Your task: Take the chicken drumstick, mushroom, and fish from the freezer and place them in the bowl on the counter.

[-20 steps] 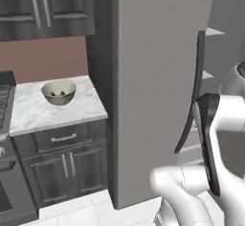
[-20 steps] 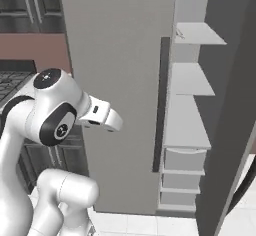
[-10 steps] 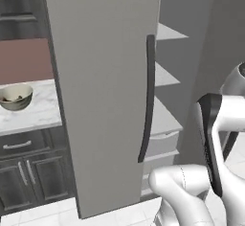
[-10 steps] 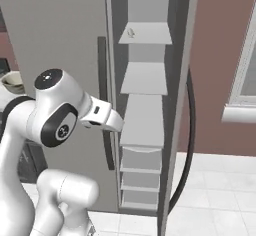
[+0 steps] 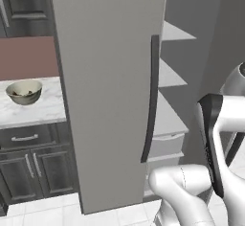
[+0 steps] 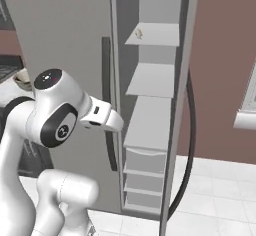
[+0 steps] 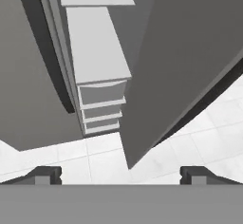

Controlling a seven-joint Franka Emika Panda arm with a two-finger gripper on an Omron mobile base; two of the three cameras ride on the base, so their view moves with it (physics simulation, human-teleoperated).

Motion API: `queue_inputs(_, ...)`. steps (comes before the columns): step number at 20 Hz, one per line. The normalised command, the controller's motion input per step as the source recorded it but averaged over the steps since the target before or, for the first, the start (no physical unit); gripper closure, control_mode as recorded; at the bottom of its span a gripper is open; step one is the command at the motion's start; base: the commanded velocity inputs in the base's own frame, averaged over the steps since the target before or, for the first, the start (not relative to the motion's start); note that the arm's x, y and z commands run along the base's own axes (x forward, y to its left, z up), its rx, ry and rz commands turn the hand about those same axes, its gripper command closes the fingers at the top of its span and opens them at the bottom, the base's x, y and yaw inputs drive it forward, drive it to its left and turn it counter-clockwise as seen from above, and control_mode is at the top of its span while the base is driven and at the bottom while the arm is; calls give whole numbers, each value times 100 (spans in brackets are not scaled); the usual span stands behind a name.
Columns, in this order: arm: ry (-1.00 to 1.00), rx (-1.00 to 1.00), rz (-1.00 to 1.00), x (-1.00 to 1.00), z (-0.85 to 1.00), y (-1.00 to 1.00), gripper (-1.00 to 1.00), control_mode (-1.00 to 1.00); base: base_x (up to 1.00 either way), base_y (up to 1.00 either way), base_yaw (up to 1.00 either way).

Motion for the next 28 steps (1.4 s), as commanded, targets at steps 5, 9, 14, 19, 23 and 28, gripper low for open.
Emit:
queue_inputs(5, 0, 0, 0, 0, 0, 0, -100, 100, 2, 0, 27)
queue_inputs(9, 0, 0, 0, 0, 0, 0, -100, 100, 0, 2, 26)
queue_inputs(14, 0, 0, 0, 0, 0, 0, -100, 100, 1, 5, 17)
queue_inputs(19, 0, 0, 0, 0, 0, 0, -100, 100, 12, -57, 1)
queue_inputs(23, 0, 0, 0, 0, 0, 0, -100, 100, 44, -21, 0)
queue_inputs(28, 0, 0, 0, 0, 0, 0, -100, 100, 90, 0, 0)
